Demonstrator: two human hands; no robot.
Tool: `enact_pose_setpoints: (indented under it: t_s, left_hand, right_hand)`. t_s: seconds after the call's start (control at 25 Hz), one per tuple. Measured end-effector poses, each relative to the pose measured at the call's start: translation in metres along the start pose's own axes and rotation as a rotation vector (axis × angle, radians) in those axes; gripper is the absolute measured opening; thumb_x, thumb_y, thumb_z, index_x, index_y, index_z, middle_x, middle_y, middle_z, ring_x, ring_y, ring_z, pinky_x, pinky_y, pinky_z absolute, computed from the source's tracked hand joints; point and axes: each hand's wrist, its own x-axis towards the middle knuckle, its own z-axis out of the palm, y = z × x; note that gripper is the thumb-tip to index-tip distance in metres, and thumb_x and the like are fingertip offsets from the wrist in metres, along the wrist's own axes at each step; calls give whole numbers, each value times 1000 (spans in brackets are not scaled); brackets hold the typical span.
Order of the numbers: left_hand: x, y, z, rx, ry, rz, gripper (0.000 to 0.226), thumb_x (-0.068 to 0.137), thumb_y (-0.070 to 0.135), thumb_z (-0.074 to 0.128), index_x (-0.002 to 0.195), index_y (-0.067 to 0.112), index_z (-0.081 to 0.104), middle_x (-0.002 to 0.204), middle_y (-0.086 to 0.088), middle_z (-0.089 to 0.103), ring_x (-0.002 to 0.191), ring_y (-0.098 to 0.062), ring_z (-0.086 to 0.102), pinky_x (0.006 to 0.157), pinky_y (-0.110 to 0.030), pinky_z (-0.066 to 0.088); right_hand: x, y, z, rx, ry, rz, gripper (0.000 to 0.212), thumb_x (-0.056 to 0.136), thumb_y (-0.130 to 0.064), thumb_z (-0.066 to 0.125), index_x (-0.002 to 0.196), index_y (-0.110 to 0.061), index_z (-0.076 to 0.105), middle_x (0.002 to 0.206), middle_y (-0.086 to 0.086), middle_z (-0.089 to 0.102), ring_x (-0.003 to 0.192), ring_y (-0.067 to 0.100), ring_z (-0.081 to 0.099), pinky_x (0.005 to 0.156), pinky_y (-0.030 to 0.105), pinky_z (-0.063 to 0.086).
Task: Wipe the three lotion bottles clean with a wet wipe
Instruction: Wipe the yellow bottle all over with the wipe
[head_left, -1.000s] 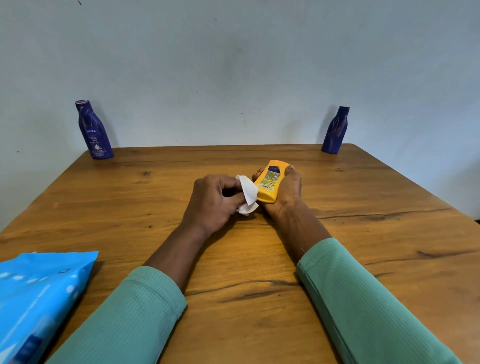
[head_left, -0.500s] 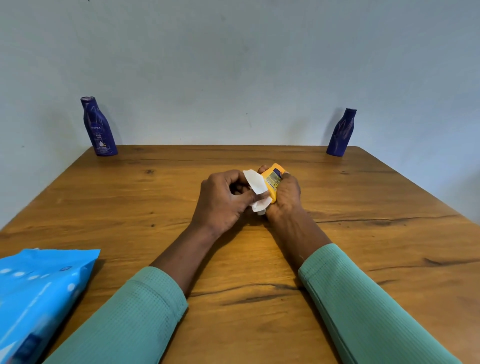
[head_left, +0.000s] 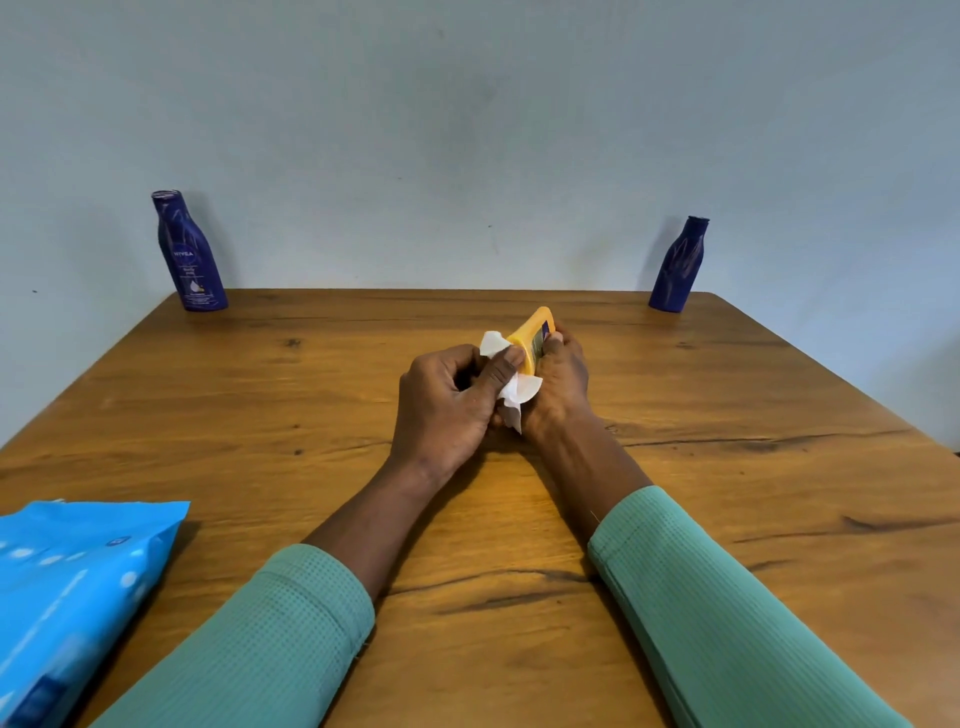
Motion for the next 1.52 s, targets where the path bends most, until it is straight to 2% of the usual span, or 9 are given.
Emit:
enact_pose_setpoints:
  t_s: [0.12, 0.24, 0.4, 0.52, 0.68, 1.0, 1.12, 1.4, 1.52]
  left_hand:
    - [2, -1, -1, -29, 63, 98, 28, 90, 40, 78, 95, 13, 79, 81, -1, 77, 73, -25, 72, 61, -48, 60]
    - [4, 0, -6, 205, 81, 336, 20, 90, 27, 81, 103, 11, 78, 93, 0, 75, 82, -15, 69, 67, -41, 58]
    - [3, 0, -10, 429, -34, 527, 17, 88, 12, 81, 105, 8, 79, 100, -2, 71, 85, -14, 67, 67, -35, 58]
    - [9, -4, -19, 428, -165, 479, 15, 88, 19, 81, 102, 13, 80, 98, 0, 73, 82, -14, 68, 66, -39, 55]
    - [13, -9, -27, 385, -171, 376, 23, 88, 28, 81, 108, 17, 82, 96, 2, 76, 82, -12, 70, 67, -37, 57]
    - [17, -16, -28, -9, -18, 54, 30, 87, 21, 83, 116, 15, 79, 107, 3, 81, 98, -17, 76, 88, -46, 63]
    - [20, -17, -31, -105, 151, 20, 32, 84, 19, 85, 115, 12, 79, 105, 1, 81, 96, -17, 76, 81, -37, 63]
    - [19, -9, -39, 321, 281, 211, 31, 92, 21, 78, 122, 15, 76, 108, 2, 75, 90, -12, 71, 68, -19, 55]
    - [11, -1, -29, 476, 13, 375, 23, 100, 27, 66, 119, 17, 76, 106, 0, 69, 91, -15, 66, 73, -35, 58]
  right_hand:
    - [-17, -9, 2, 0, -120, 23, 43, 107, -46, 45, 129, -12, 60, 111, 18, 67, 92, 30, 67, 85, 45, 58]
    - [-33, -13, 1, -13, -294, 124, 61, 94, -65, 57, 105, -5, 66, 85, 14, 68, 78, 26, 69, 73, 38, 59]
    - [-39, -13, -3, 18, -425, 221, 40, 95, -47, 59, 97, -8, 62, 75, 10, 63, 69, 24, 65, 65, 34, 56]
    - [-39, -18, -6, 67, -456, 224, 58, 87, -36, 49, 127, 4, 61, 106, 22, 71, 94, 34, 69, 89, 45, 55]
    - [-28, -22, -8, 222, -527, 160, 81, 78, -26, 44, 149, 13, 41, 148, 33, 51, 138, 45, 51, 123, 52, 31]
    - [-28, -14, -8, 96, -612, 138, 84, 76, -28, 47, 156, -7, 41, 143, 24, 61, 120, 40, 62, 96, 46, 56]
    - [-40, -10, -4, -38, -637, 212, 69, 74, -27, 49, 139, -3, 55, 108, 18, 71, 90, 31, 69, 76, 35, 60]
    - [-43, 5, 0, -115, -772, 304, 61, 103, -43, 52, 152, -8, 48, 135, 21, 62, 115, 35, 64, 100, 53, 51]
    - [-42, -4, -4, -101, -687, 288, 54, 107, -46, 49, 132, 0, 61, 106, 18, 71, 97, 29, 70, 90, 44, 58]
